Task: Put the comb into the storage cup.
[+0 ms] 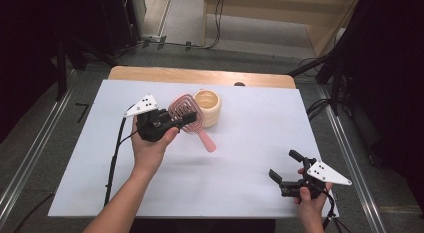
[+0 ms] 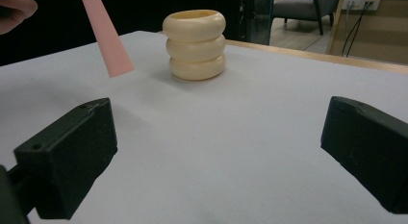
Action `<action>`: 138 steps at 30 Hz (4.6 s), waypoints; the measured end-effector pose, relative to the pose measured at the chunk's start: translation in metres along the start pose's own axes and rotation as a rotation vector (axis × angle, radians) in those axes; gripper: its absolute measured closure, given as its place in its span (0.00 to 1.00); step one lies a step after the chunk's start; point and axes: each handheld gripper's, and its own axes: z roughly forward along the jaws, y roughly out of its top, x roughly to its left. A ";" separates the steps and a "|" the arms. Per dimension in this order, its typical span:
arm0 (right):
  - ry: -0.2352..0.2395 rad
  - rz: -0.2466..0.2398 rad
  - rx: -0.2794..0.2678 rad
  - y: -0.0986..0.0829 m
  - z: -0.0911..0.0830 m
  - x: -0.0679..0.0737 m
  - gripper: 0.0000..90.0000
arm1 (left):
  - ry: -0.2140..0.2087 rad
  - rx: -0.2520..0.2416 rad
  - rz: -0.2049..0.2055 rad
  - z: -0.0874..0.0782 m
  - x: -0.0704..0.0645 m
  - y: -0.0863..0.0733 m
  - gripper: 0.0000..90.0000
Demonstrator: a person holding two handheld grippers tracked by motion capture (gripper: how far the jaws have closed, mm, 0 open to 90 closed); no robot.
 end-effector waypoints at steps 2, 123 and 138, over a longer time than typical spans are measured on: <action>-0.006 0.002 -0.002 -0.001 -0.001 -0.001 0.00 | 0.004 -0.004 0.000 0.000 0.001 0.003 0.72; 0.024 -0.011 0.030 -0.007 0.004 -0.006 0.00 | 0.198 -0.110 -0.021 0.043 0.070 0.067 0.72; 0.024 -0.007 0.029 -0.007 0.004 -0.006 0.00 | 0.222 -0.080 -0.040 0.053 0.078 0.054 0.72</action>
